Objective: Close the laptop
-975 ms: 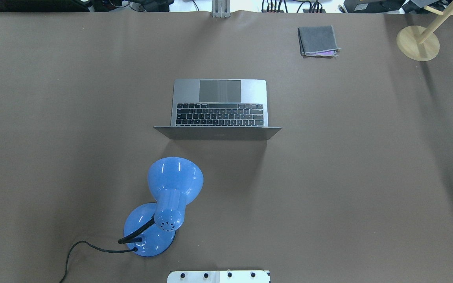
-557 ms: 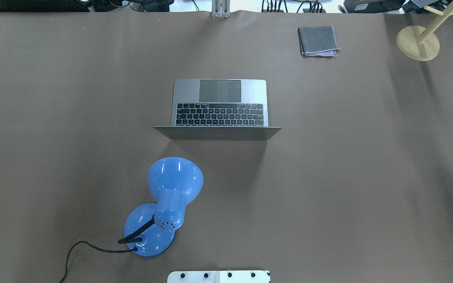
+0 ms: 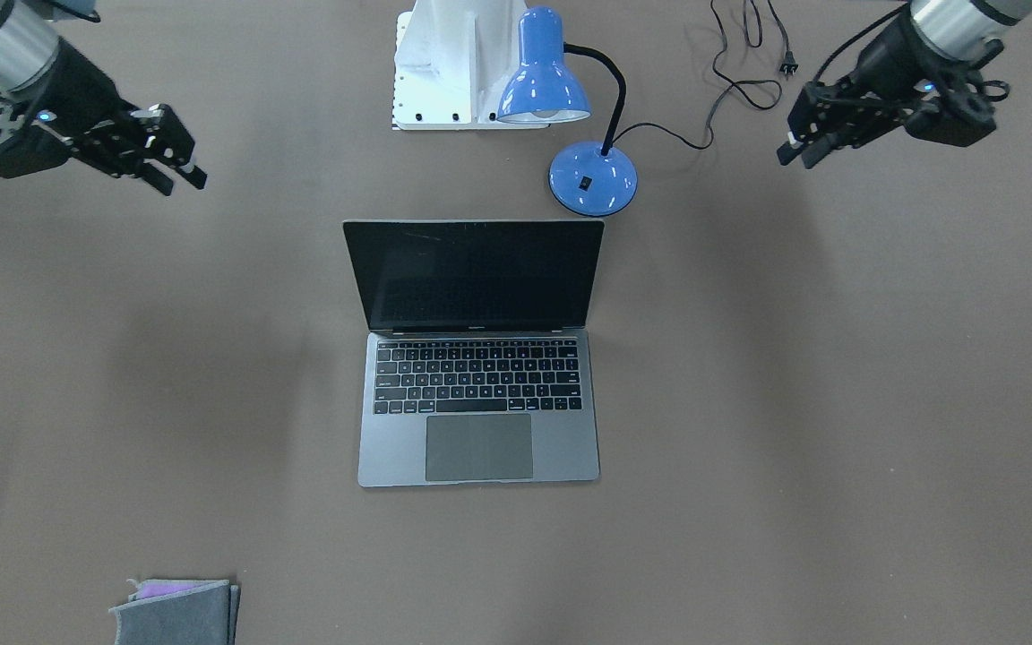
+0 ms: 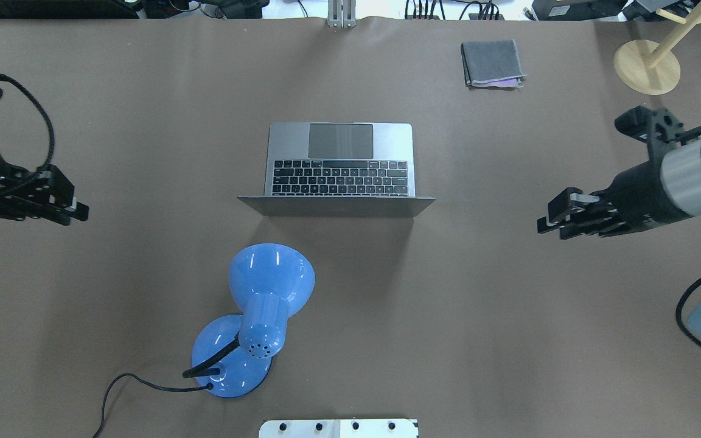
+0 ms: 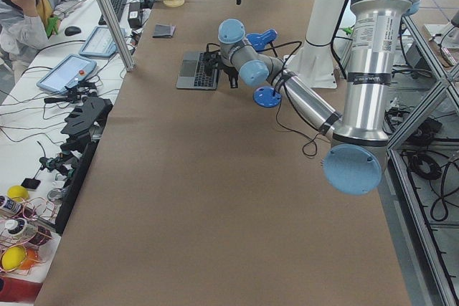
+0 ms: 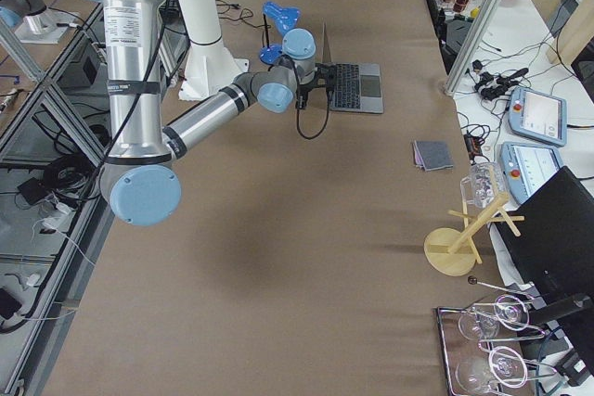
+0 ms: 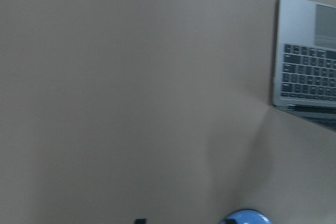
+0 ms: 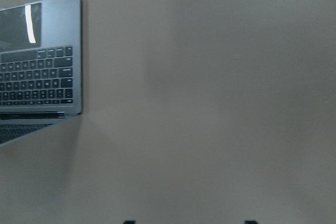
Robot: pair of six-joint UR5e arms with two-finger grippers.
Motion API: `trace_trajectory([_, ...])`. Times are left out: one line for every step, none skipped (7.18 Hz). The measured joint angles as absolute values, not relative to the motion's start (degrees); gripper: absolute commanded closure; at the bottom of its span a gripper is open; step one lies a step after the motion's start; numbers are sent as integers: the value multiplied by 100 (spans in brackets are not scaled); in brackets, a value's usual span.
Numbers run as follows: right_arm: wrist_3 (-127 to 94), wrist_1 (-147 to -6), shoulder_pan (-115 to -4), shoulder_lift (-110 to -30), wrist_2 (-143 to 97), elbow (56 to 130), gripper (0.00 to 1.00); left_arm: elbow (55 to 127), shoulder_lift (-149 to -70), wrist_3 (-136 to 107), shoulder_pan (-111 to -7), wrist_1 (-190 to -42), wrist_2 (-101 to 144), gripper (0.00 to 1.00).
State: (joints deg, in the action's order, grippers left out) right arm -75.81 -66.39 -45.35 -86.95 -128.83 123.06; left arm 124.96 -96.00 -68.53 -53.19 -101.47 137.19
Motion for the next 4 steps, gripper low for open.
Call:
trace_trajectory([-8027,-6692,-4082,-8402,-12570,12335,100,12476,-9933,-7297,-4999,-10101,13674,100])
trace_trajectory([-8351,-6932,-3677,-8018,-12236,12325,100,12457,-10202,-7523,-4759,-10001,13564,100])
trace_trajectory([-8496,-7389,-3468,-7575,-12039,12304,100,12398,-10445,-7606,-4583,-9887,13425,100])
trace_trajectory([-8531,-7823,-3386,-7216,-11916,12269,100,12247,-10721,-7635,-4463,-9785,13325,100])
